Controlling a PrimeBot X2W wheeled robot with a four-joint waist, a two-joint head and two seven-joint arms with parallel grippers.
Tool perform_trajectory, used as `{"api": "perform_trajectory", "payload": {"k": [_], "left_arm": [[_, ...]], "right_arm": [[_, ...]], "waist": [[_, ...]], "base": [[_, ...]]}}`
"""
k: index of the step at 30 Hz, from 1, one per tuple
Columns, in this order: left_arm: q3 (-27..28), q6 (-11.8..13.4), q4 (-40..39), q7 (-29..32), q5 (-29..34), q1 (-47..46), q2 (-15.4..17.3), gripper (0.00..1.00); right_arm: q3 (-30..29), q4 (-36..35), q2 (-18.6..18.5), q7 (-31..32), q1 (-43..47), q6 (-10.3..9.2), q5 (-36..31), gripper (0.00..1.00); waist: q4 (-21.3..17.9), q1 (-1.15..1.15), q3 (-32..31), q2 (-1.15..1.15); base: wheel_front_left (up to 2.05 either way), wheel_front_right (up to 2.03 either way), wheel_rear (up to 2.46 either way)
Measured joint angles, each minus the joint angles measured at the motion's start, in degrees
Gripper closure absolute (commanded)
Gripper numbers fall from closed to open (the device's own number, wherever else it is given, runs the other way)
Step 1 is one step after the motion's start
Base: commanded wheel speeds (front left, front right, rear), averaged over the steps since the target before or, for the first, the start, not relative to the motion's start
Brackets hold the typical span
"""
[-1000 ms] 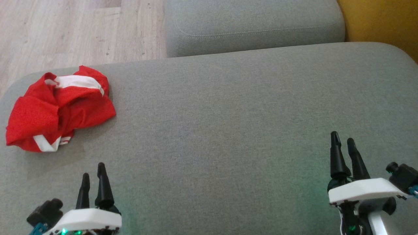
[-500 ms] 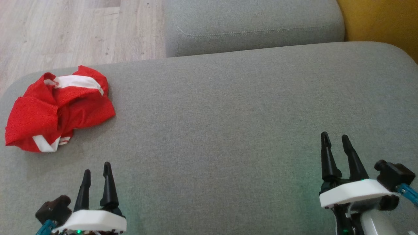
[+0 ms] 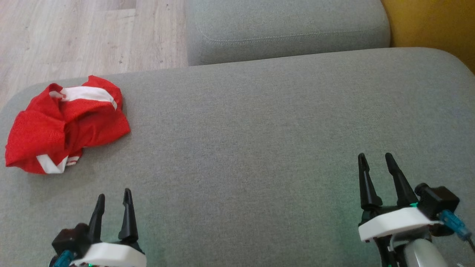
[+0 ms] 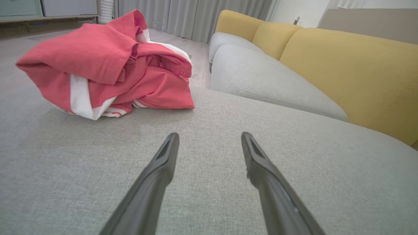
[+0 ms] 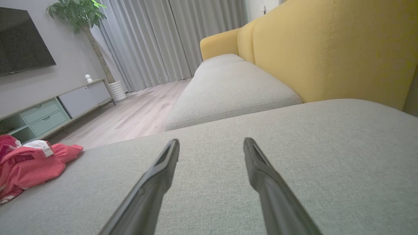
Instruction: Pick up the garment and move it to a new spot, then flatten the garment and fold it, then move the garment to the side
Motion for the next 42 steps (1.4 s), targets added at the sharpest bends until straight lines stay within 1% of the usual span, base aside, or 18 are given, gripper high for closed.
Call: {"api": "perform_trajectory", "payload": {"k": [10, 17, 23, 33, 42], "left_arm": [[0.31, 0.02, 3.37, -1.72, 5.23, 0.01, 0.4, 0.0], [0.34, 0.41, 4.33, -2.57, 9.54, 0.01, 0.43, 0.0], [0.53, 0.73, 4.82, -3.58, 12.48, 0.1, 0.41, 0.0], [1.93, 0.35, 5.86, -4.07, 11.34, 0.08, 0.37, 0.0], [1.93, 0.31, 5.83, -4.07, 11.34, 0.03, 0.36, 0.0]], "right_arm": [[-0.49, 1.3, 0.07, -1.83, 1.03, 0.0, -5.23, 0.0], [-0.53, 1.88, 0.23, -2.85, 1.01, 0.01, -9.57, 0.0], [-0.78, 1.97, 0.44, -3.93, 1.02, 0.01, -11.14, 0.0], [-1.03, 3.07, 0.49, -4.17, 1.02, 0.01, -10.73, 0.0], [-1.11, 3.42, 0.51, -4.17, 1.03, 0.01, -10.74, 0.0]], "waist": [[-0.2, 0.0, -0.03, 0.0], [-0.35, 0.0, -0.28, 0.0], [-0.43, 0.0, -0.48, 0.0], [-0.33, 0.0, -0.43, 0.0], [0.03, 0.0, -0.51, 0.0]], "base": [[0.0, 0.0, 0.0], [0.0, 0.0, 0.0], [0.0, 0.0, 0.0], [0.0, 0.0, 0.0], [0.0, 0.0, 0.0]]}}
